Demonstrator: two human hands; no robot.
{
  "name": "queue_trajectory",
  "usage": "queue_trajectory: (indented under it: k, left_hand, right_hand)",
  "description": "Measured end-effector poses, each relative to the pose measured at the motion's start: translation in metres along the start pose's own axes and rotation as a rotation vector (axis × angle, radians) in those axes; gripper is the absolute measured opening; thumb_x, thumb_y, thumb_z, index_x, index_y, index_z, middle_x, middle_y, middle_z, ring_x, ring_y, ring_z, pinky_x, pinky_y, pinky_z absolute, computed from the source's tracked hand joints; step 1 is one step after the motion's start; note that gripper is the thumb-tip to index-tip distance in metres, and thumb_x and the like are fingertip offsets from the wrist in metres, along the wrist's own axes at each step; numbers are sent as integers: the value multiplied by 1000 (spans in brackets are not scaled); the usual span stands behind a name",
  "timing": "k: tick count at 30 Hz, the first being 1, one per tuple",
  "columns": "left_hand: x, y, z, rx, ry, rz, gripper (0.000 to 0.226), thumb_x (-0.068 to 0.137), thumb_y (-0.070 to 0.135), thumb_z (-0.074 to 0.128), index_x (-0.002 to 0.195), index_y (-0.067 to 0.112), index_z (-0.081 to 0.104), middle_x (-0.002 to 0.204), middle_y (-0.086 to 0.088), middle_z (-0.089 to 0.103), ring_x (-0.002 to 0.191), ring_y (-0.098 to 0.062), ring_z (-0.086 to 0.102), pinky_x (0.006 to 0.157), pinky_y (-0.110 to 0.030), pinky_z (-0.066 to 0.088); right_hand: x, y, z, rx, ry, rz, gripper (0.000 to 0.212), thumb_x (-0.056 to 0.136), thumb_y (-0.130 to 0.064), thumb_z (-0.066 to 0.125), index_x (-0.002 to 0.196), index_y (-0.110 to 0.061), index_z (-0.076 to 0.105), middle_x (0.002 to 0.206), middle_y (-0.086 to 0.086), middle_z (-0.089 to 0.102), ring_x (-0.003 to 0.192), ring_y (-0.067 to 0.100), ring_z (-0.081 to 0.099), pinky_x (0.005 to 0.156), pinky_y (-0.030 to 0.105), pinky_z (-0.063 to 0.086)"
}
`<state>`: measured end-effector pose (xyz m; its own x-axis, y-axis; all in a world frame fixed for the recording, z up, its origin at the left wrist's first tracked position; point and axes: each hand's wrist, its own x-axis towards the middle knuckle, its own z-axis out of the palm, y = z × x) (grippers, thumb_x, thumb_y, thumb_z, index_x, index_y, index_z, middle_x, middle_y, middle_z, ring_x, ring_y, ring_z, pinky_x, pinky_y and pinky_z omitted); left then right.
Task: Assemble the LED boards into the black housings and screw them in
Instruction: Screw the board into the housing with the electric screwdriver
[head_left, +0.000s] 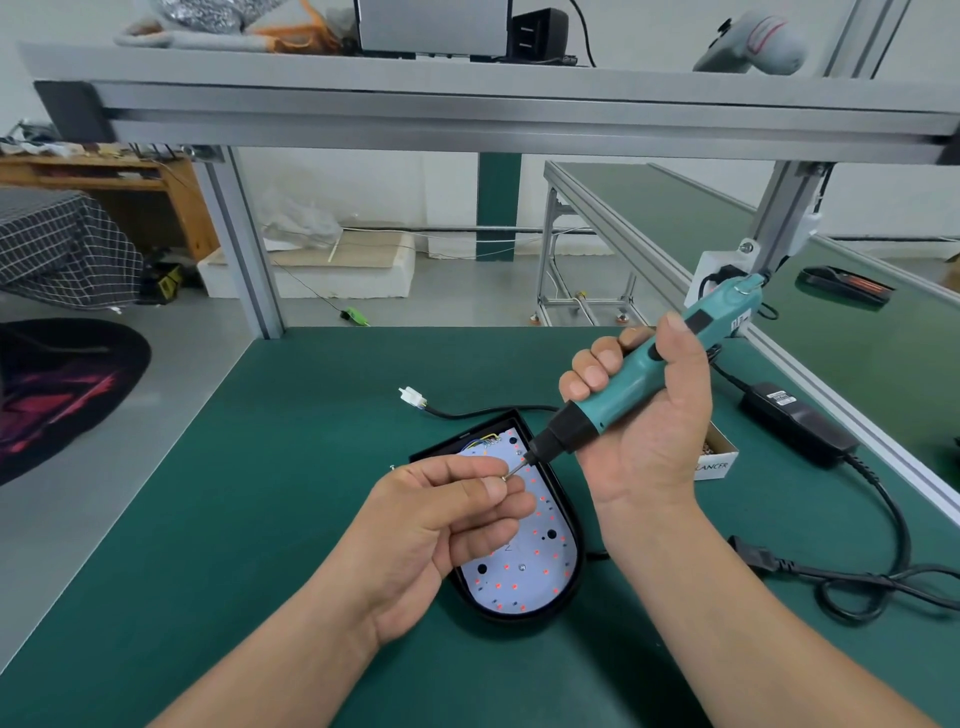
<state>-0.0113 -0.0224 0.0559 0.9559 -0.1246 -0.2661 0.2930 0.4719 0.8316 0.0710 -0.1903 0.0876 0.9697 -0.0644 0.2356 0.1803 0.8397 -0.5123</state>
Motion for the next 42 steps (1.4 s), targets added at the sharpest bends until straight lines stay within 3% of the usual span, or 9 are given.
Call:
queue_trajectory:
  k: [29, 37, 40, 42]
  left_hand:
    - [1, -2, -2, 47, 14, 45, 19, 67, 7, 86, 87, 9, 85, 107, -26, 78, 100, -36, 79, 68, -29, 64]
    - [3, -6, -5, 162, 82, 151, 14, 89, -7, 77, 89, 7, 82, 103, -23, 80, 98, -36, 80, 70, -29, 64]
    - [4, -7, -5, 172, 66, 177, 16, 89, -5, 78, 93, 9, 82, 105, -21, 80, 99, -36, 80, 71, -28, 64]
    - [6, -6, -6, 162, 31, 176, 26, 86, -2, 83, 108, 11, 79, 108, -20, 80, 102, -35, 79, 72, -28, 64]
  right_hand:
    - [-2, 1, 0, -28, -21, -2, 26, 99, -37, 59, 82, -18, 53, 72, 2, 45, 60, 17, 46, 57, 29, 43]
    - [-2, 7, -1, -37, 8, -13, 28, 98, -39, 64, 80, -19, 55, 71, 2, 46, 61, 18, 47, 57, 30, 45]
    - [-1, 7, -2, -3, 83, 2, 30, 95, -40, 68, 79, -18, 55, 71, 2, 46, 60, 18, 47, 55, 30, 45]
    - [0, 8, -4, 11, 114, 8, 31, 95, -40, 68, 79, -18, 54, 71, 2, 46, 60, 18, 47, 55, 30, 45]
